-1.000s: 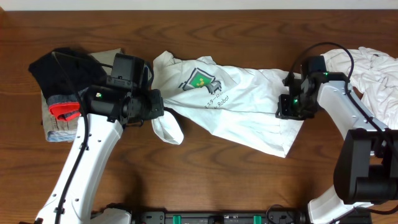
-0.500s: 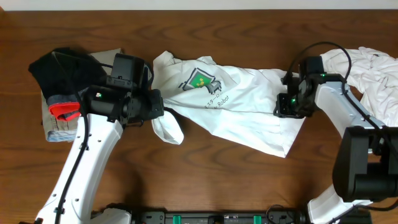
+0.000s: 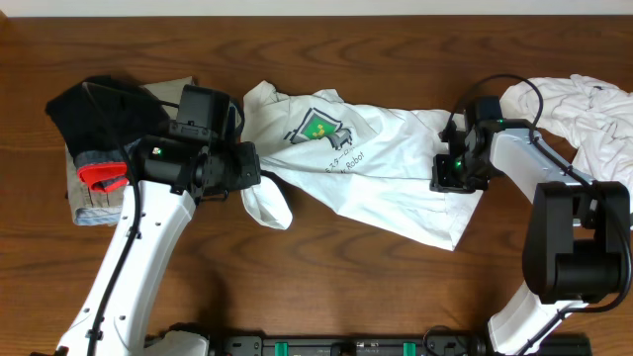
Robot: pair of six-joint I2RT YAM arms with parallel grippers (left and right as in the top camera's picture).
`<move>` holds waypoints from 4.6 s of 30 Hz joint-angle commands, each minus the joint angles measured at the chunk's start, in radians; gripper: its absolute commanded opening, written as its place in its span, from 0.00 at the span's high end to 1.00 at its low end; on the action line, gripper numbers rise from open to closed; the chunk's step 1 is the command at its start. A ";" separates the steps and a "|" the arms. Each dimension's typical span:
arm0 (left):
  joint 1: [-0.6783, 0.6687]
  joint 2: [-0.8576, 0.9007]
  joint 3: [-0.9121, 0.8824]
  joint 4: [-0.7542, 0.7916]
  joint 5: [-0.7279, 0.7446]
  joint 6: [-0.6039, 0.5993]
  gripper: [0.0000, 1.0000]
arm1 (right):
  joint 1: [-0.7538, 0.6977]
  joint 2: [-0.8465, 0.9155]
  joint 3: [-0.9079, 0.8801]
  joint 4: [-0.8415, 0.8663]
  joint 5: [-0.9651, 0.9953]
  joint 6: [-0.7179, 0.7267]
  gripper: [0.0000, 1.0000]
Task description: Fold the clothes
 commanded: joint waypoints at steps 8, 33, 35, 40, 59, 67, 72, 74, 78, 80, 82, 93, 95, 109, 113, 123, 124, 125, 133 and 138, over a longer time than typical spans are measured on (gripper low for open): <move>0.003 0.002 0.010 0.000 -0.013 0.021 0.94 | 0.022 -0.002 0.011 0.003 -0.003 0.013 0.99; 0.003 -0.124 0.349 0.095 -0.282 0.275 0.94 | -0.074 -0.547 0.607 -0.239 0.212 -0.010 0.99; 0.003 -0.129 0.362 0.098 -0.282 0.276 0.94 | -0.075 -0.560 0.627 -0.244 0.212 -0.010 0.99; 0.002 -0.163 0.368 0.098 -0.254 0.342 0.94 | -0.075 -0.586 0.669 -0.249 0.272 -0.010 0.99; 0.003 -0.156 0.406 0.171 -0.191 0.372 0.94 | -0.132 -0.443 0.825 -0.336 0.356 -0.003 0.99; 0.031 0.217 0.406 0.345 -0.195 0.429 0.94 | -0.137 -0.088 0.825 -0.248 0.331 -0.040 0.99; 0.090 0.434 0.438 0.709 -0.183 0.442 0.94 | -0.138 0.106 0.849 -0.039 0.330 -0.012 0.99; 0.103 0.479 0.518 0.830 -0.159 0.442 0.94 | -0.144 0.130 0.929 0.020 0.333 0.029 0.99; 0.103 0.487 0.719 0.875 -0.157 0.447 0.94 | -0.164 0.120 1.151 0.001 0.347 0.071 0.99; 0.103 0.482 0.837 0.836 -0.157 0.447 0.94 | -0.180 0.114 1.292 -0.048 0.358 0.078 0.99; 0.103 0.477 0.926 0.786 -0.158 0.476 0.94 | -0.198 0.113 1.418 -0.103 0.365 0.077 0.99; 0.073 0.434 1.013 -0.055 -0.130 0.428 0.94 | -0.221 0.123 1.511 -0.644 0.364 0.077 0.99; 0.062 0.436 0.993 -0.192 -0.085 0.419 0.94 | -0.221 0.124 1.451 -0.727 0.365 0.077 0.99; 0.036 0.439 0.673 -0.538 -0.003 0.408 0.77 | -0.222 0.124 0.806 -0.769 0.462 0.065 0.99; 0.036 0.439 0.597 -0.533 0.000 0.349 0.73 | -0.222 0.123 0.720 -0.775 0.460 0.066 0.99; 0.028 0.439 0.483 -0.510 0.041 0.303 0.71 | -0.221 0.123 0.672 -0.777 0.438 0.066 0.99; 0.028 0.439 0.483 -0.509 0.061 0.303 0.70 | -0.221 0.123 0.672 -0.775 0.438 0.066 0.99; 0.028 0.439 0.483 -0.509 0.084 0.303 0.65 | -0.221 0.123 0.672 -0.774 0.435 0.065 0.99; -0.019 0.442 0.401 -0.419 0.112 0.288 0.35 | -0.221 0.123 0.672 -0.754 0.422 0.065 0.99; -0.054 0.442 0.244 -0.277 0.111 0.168 0.34 | -0.221 0.123 0.672 -0.754 0.408 0.065 0.99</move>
